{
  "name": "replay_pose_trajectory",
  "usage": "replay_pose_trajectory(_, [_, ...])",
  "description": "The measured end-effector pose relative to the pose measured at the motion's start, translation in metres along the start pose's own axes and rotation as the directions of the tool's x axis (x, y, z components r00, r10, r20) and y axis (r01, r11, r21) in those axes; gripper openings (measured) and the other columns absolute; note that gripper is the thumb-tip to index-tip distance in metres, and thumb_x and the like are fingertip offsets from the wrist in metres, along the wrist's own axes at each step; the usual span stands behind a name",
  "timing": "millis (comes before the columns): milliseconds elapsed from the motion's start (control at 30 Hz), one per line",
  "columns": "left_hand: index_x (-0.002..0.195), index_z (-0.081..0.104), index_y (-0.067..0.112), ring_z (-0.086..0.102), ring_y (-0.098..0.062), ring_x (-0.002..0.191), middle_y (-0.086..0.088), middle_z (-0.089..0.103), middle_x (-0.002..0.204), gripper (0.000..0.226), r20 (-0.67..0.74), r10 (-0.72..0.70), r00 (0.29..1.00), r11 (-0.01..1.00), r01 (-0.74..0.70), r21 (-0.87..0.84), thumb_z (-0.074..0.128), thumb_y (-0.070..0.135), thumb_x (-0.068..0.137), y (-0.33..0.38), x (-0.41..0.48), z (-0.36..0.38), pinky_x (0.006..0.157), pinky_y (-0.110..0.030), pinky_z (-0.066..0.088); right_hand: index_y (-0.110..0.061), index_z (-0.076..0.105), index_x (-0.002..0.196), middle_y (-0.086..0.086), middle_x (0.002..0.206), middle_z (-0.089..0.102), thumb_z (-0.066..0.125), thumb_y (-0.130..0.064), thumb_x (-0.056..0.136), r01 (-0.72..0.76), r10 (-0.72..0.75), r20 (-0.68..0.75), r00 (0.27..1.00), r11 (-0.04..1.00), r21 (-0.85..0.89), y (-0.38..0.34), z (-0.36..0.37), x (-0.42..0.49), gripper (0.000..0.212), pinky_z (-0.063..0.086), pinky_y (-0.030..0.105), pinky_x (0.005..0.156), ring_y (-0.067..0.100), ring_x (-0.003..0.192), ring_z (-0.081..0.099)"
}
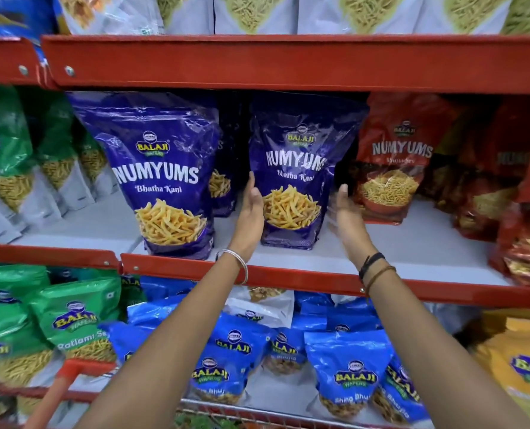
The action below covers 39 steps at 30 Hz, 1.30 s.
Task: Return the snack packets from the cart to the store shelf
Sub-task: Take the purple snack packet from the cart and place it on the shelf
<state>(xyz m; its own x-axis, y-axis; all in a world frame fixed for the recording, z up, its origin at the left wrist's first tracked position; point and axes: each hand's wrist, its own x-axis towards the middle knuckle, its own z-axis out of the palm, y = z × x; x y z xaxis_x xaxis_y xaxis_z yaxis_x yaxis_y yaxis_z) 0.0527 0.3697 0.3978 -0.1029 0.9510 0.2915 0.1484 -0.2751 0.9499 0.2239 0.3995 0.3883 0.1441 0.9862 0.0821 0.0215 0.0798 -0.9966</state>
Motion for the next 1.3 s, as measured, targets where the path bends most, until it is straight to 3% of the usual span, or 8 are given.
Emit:
replay_pose_trajectory(133, [0.135,0.009,0.056,0.046,-0.004,0.082,0.01,0.051,0.119,0.063,0.034,-0.043,0.998,0.999,0.042,0.033,0.007,0.076,0.075,-0.004,-0.002,-0.007,0.068,-0.029,0.036,-0.028,0.05,0.119,-0.001,0.122,0.056,0.022,-0.063,0.088,-0.021,0.009,0.136,0.991,0.996,0.082,-0.004,0.007,-0.014,0.055,0.043,0.034,0.099,0.015,0.111,0.054])
replay_pose_trajectory(267, [0.134,0.01,0.056,0.034,-0.03,0.135,-0.001,0.029,0.153,0.072,0.085,-0.103,0.991,0.981,0.115,-0.153,0.012,0.079,0.065,0.001,-0.016,-0.014,0.104,-0.053,0.034,-0.026,0.051,0.108,0.003,0.116,0.058,0.021,-0.057,0.091,-0.013,-0.008,0.136,0.991,0.988,0.151,-0.004,0.006,-0.027,0.046,0.045,0.033,0.094,0.012,0.101,0.057])
replay_pose_trajectory(400, [0.121,0.017,0.07,0.024,-0.032,0.14,-0.002,0.017,0.157,0.085,0.144,-0.091,0.985,0.973,0.119,-0.2,0.022,0.094,0.04,0.002,-0.036,-0.024,0.109,-0.062,0.029,-0.023,0.049,0.109,0.003,0.114,0.055,0.02,-0.055,0.092,-0.027,0.002,0.153,0.988,0.988,0.155,-0.004,-0.001,-0.048,0.047,0.043,0.034,0.098,0.017,0.105,0.054])
replay_pose_trajectory(633, [0.122,0.02,0.066,0.03,-0.031,0.138,-0.005,0.025,0.155,0.089,0.157,-0.078,0.985,0.968,0.112,-0.223,0.026,0.096,0.038,0.004,-0.063,-0.033,0.108,-0.063,0.03,-0.014,0.054,0.113,0.006,0.111,0.061,0.021,-0.055,0.092,-0.034,0.011,0.174,0.985,0.991,0.128,-0.007,-0.009,-0.079,0.056,0.045,0.035,0.098,0.014,0.098,0.06])
replay_pose_trajectory(833, [0.123,0.027,0.064,0.03,-0.018,0.139,0.002,0.03,0.153,0.06,0.038,-0.006,0.999,0.994,0.01,-0.109,0.031,0.084,0.067,0.0,-0.089,-0.03,0.116,-0.053,0.023,-0.03,0.058,0.102,-0.003,0.114,0.058,0.027,-0.052,0.093,0.116,-0.109,0.158,0.981,0.993,-0.034,-0.011,-0.015,-0.114,0.038,0.034,0.029,0.101,0.014,0.114,0.053])
replay_pose_trajectory(967, [0.128,0.044,0.023,0.047,0.002,0.122,0.002,0.05,0.135,0.038,-0.129,0.087,0.988,0.985,-0.105,-0.136,0.043,0.035,0.092,-0.004,-0.155,-0.015,0.108,-0.021,0.037,-0.021,0.058,0.104,0.003,0.111,0.062,0.036,-0.035,0.096,0.13,-0.131,0.05,0.99,0.991,0.024,0.019,-0.037,-0.166,0.027,0.044,0.031,0.097,0.014,0.106,0.059])
replay_pose_trajectory(1100, [0.121,0.049,0.024,0.05,0.004,0.118,0.006,0.054,0.126,0.031,-0.048,0.054,0.997,0.991,-0.059,-0.124,0.048,0.022,0.089,-0.051,-0.239,-0.005,0.097,-0.009,0.039,-0.01,0.062,0.107,0.006,0.1,0.069,0.035,-0.034,0.096,-0.045,0.049,0.129,0.99,0.998,-0.038,0.082,-0.082,-0.244,0.038,0.055,0.024,0.075,0.014,0.087,0.068])
replay_pose_trajectory(1300, [0.113,0.052,0.032,0.053,0.001,0.116,0.005,0.056,0.126,0.03,0.176,-0.286,0.942,0.957,0.29,0.002,0.055,0.017,0.088,-0.162,-0.328,0.023,0.095,-0.01,0.043,-0.015,0.067,0.085,0.003,0.08,0.072,0.036,-0.036,0.096,-0.45,0.474,0.027,0.88,0.851,-0.27,0.208,-0.155,-0.333,0.039,0.056,0.022,0.057,0.013,0.066,0.069])
